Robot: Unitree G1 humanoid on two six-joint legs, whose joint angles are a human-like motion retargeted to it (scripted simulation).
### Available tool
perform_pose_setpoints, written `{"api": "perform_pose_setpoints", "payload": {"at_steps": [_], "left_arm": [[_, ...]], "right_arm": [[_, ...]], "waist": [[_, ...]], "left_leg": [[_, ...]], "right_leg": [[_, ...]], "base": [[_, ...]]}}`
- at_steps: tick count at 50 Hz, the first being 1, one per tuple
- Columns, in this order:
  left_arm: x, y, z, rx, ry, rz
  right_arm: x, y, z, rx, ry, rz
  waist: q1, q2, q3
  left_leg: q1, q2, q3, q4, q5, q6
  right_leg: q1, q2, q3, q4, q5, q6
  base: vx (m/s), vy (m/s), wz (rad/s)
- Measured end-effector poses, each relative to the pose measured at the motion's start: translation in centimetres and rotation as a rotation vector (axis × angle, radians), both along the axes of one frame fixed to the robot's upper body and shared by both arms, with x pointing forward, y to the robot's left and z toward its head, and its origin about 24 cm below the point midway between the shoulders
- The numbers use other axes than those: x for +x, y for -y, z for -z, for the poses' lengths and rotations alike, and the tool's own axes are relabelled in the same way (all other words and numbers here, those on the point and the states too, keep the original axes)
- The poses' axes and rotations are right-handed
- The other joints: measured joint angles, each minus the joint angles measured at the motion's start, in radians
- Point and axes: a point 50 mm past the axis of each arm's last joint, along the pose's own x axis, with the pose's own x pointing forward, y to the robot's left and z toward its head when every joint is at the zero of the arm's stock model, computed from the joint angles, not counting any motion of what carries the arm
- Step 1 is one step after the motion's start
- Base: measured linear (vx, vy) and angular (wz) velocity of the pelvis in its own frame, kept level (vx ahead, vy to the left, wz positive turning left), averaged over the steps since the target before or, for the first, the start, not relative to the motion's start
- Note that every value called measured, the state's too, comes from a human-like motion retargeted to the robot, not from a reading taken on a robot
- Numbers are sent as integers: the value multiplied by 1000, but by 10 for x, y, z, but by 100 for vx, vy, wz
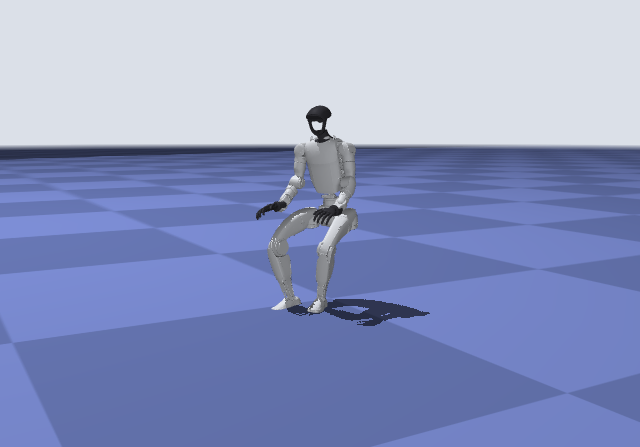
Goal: Upper body actions
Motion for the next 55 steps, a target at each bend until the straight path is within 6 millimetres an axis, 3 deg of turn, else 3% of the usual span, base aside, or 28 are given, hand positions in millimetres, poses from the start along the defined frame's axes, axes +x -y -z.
{"api": "perform_pose_setpoints", "payload": {"at_steps": [55], "left_arm": [[0,1,1,-13,-4,2]], "right_arm": [[1,0,-1,7,-3,4]], "waist": [[-1,7,0]], "left_leg": [[6,-3,3,-1,1,1]], "right_leg": [[4,-3,2,2,-1,-1]], "base": [[0,0,0]]}}
